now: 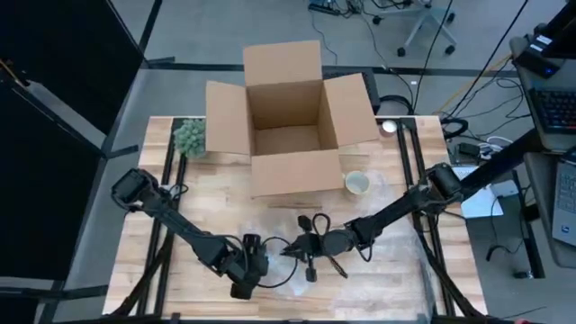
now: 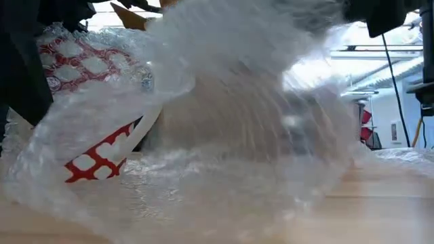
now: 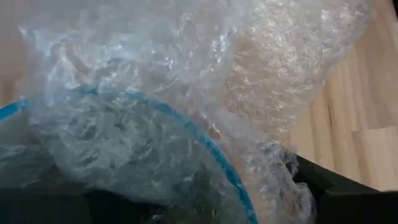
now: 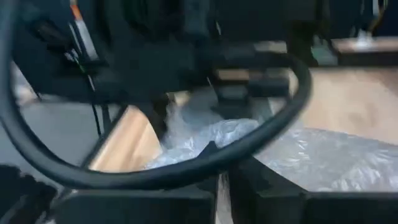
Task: Wrap mug
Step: Wrap the red cup in the bubble wrap
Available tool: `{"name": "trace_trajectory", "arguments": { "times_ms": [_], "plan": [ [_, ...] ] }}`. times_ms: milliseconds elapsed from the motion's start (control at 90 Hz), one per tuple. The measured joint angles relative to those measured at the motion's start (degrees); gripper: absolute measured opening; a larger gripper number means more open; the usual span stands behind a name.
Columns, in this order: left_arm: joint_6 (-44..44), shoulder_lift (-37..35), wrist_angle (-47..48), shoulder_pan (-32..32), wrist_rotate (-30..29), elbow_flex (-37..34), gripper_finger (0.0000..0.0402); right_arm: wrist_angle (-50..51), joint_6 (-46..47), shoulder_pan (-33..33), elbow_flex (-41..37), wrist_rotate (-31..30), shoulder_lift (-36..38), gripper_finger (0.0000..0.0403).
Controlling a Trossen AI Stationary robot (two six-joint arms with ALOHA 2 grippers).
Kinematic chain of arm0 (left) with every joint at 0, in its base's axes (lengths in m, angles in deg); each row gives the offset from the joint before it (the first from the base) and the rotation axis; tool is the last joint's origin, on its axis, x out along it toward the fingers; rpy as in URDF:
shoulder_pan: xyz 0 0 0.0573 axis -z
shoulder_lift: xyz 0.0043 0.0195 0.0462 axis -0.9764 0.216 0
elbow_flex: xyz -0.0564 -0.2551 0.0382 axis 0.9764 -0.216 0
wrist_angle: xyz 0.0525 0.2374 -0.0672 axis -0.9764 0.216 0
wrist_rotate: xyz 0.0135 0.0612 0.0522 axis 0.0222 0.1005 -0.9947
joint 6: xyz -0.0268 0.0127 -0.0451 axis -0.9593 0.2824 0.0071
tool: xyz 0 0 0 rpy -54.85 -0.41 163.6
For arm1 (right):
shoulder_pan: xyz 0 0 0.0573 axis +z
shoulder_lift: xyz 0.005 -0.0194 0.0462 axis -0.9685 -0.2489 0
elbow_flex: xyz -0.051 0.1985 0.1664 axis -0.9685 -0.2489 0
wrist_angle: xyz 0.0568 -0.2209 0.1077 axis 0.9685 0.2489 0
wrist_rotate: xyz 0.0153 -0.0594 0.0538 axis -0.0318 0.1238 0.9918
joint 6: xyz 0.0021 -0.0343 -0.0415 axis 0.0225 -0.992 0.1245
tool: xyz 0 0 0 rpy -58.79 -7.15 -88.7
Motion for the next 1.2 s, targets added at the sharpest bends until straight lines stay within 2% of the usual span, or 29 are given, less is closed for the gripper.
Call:
{"name": "trace_trajectory", "arguments": {
  "times_ms": [211, 367, 522, 767, 978, 1200],
  "plan": [
    [-0.09, 0.0, -0.13, 0.0, -0.04, 0.0, 0.0206, 0.89, -3.3, -0.95, 7.51, 3.07, -5.65, 0.0],
    [-0.26, 0.0, -0.07, 0.0, -0.07, 0.04, 0.0206, 11.3, -5.82, -1.98, 16.09, 2.88, -9.65, 0.0],
    [-1.03, 0.15, 2.18, 0.15, 0.05, 1.6, 0.0205, 18.14, -6.53, -2.71, 21.38, 3.12, -11.98, 0.0],
    [-2.41, 0.39, 11.93, 0.33, -0.36, 7.36, 0.0206, 19.41, -6.49, -2.16, 21.77, 2.25, -12.0, 0.0],
    [-2.25, 0.35, 14.55, 0.37, -1.14, 10.5, 0.0206, 19.7, -6.29, -2.12, 21.73, 2.4, -11.98, 0.0],
    [-2.58, 0.16, 24.02, 1.09, -3.18, 16.44, 0.0206, 19.75, -6.27, -2.18, 21.73, 2.51, -11.98, 0.0]
  ]
}}
